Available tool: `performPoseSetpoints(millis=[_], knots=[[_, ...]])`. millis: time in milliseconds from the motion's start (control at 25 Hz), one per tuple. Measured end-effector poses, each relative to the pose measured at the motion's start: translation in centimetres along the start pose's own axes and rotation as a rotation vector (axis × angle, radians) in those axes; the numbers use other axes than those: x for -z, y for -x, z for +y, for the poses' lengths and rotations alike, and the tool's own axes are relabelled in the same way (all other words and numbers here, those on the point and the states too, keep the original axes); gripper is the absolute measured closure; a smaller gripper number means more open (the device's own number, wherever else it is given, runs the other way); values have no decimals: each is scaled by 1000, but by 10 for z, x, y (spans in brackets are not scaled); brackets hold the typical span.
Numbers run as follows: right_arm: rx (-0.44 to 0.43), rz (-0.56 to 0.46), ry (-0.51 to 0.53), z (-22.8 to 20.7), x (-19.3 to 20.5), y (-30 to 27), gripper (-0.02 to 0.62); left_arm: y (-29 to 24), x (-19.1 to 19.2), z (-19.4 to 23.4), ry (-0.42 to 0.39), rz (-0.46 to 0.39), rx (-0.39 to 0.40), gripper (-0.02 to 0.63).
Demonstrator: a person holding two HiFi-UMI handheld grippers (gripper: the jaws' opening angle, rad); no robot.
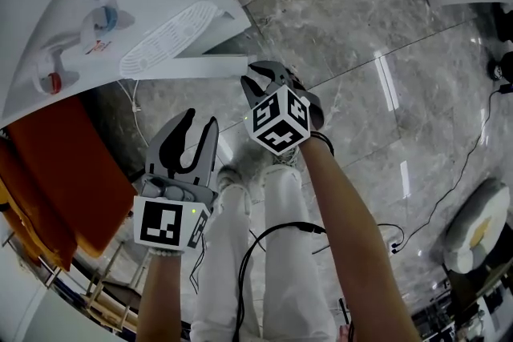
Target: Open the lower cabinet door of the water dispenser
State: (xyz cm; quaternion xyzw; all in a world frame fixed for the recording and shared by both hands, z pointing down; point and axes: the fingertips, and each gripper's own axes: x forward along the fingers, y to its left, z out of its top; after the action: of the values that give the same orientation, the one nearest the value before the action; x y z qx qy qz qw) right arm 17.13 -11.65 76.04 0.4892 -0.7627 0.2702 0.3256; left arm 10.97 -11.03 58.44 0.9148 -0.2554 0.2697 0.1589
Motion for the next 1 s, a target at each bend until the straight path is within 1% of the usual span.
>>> performPoseSetpoints(millis=[200,480,560,720,840,920,1000], knots=[[-28,18,0,20,10,6,508,4,5,5,-3,14,-7,463],[-43,46,-37,41,20,10,515,7,16,11,13,41,-30,463],[-43,58,-34,44,22,11,517,7,21,11,12,53,-34,463],[-49,72,-22,46,23,11,520,4,29,13,34,71,-42,463],[-57,73,-16,46,23,12,524,1,36,15,43,100,-55,463],[-59,75,-17,47,23,13,540,-1,40,15,54,123,-64,463],[-53,73,-23,48,24,17,591,-3,42,14,68,139,-70,462]])
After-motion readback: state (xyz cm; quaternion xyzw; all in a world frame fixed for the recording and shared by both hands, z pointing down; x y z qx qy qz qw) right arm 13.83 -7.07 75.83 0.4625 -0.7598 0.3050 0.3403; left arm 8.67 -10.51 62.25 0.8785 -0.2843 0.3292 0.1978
